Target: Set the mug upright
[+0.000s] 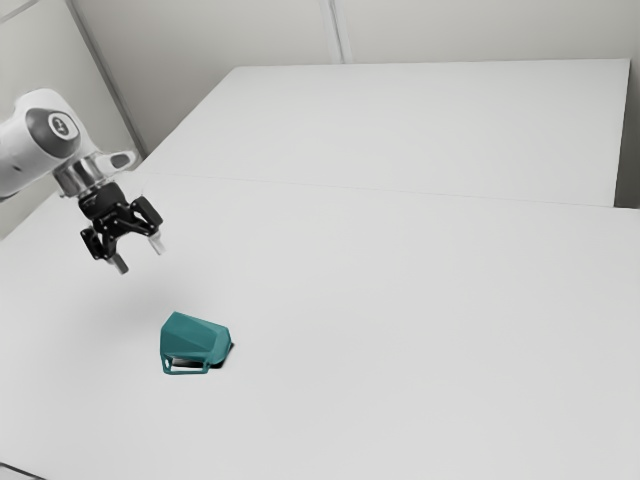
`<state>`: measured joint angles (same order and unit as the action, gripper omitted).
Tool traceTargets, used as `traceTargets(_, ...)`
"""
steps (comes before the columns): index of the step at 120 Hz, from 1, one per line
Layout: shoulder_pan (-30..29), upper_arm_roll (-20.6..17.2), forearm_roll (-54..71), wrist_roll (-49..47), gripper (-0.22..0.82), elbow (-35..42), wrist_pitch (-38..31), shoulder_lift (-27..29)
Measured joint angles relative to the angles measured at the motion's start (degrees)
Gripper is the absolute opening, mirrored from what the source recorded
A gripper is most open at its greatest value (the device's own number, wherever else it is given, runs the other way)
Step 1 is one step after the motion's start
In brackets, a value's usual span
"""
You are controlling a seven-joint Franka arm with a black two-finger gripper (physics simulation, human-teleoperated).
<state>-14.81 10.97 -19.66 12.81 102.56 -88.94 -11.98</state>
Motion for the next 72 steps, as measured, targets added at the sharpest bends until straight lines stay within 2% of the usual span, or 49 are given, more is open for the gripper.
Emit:
traceTargets(33, -0.2, 3.9, -7.3, 9.6, 0.60, 9.3, -2.3, 0.0)
traceTargets(72, -0.2, 5.4, -11.3, 20.2, 0.60, 13.7, -2.4, 0.2)
